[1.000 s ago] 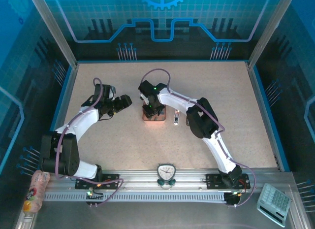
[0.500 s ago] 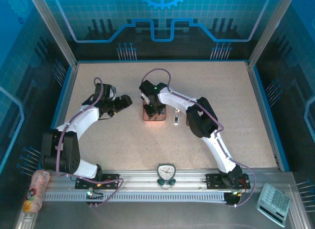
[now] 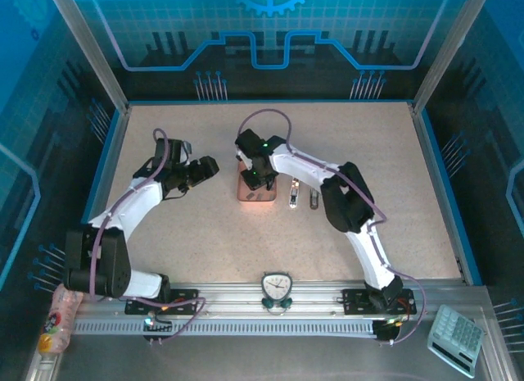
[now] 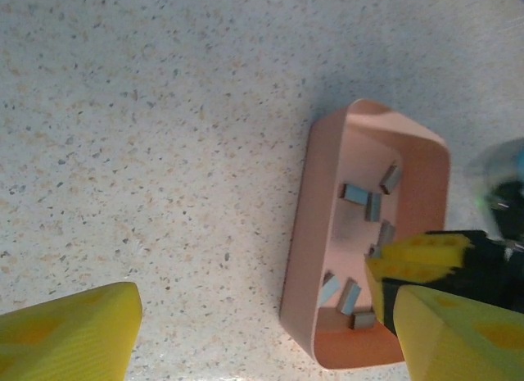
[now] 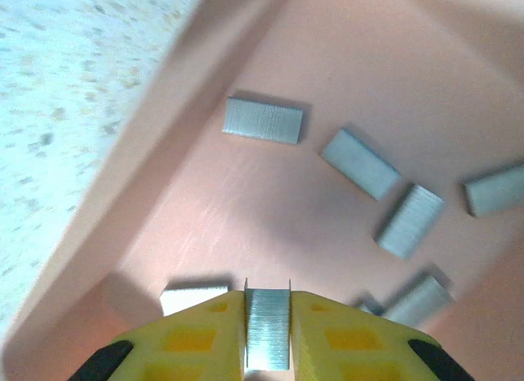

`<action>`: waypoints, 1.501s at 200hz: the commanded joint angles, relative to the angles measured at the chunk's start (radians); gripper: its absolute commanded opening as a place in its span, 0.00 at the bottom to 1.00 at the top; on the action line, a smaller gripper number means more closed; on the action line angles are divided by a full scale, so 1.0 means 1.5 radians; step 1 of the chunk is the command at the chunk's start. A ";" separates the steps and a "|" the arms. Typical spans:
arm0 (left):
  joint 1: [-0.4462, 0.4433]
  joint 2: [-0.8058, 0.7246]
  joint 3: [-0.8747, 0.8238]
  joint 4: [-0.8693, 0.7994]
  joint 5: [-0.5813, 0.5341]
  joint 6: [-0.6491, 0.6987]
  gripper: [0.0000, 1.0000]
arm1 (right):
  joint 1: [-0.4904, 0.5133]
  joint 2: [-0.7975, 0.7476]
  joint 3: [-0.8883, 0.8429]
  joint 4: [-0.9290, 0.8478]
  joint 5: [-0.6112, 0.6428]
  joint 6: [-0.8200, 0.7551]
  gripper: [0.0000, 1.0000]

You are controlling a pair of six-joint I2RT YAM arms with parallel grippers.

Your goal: Load the staples into the stapler

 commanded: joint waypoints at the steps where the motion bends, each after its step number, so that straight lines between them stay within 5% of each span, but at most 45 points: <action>1: -0.020 -0.039 -0.018 -0.008 -0.005 -0.005 0.81 | -0.007 -0.113 -0.063 0.038 0.002 0.016 0.21; 86: -0.136 -0.056 -0.073 0.077 -0.030 -0.012 0.82 | -0.012 -0.419 -0.458 0.071 0.004 0.166 0.22; 149: -0.177 -0.060 -0.099 0.104 -0.042 -0.011 0.82 | 0.008 -0.527 -0.681 0.107 0.014 0.282 0.23; 224: -0.178 -0.073 -0.120 0.105 -0.036 -0.004 0.82 | 0.013 -0.523 -0.667 0.003 -0.001 0.286 0.37; 300: -0.178 -0.060 -0.131 0.119 -0.024 -0.002 0.82 | 0.014 -0.486 -0.693 0.023 -0.045 0.338 0.38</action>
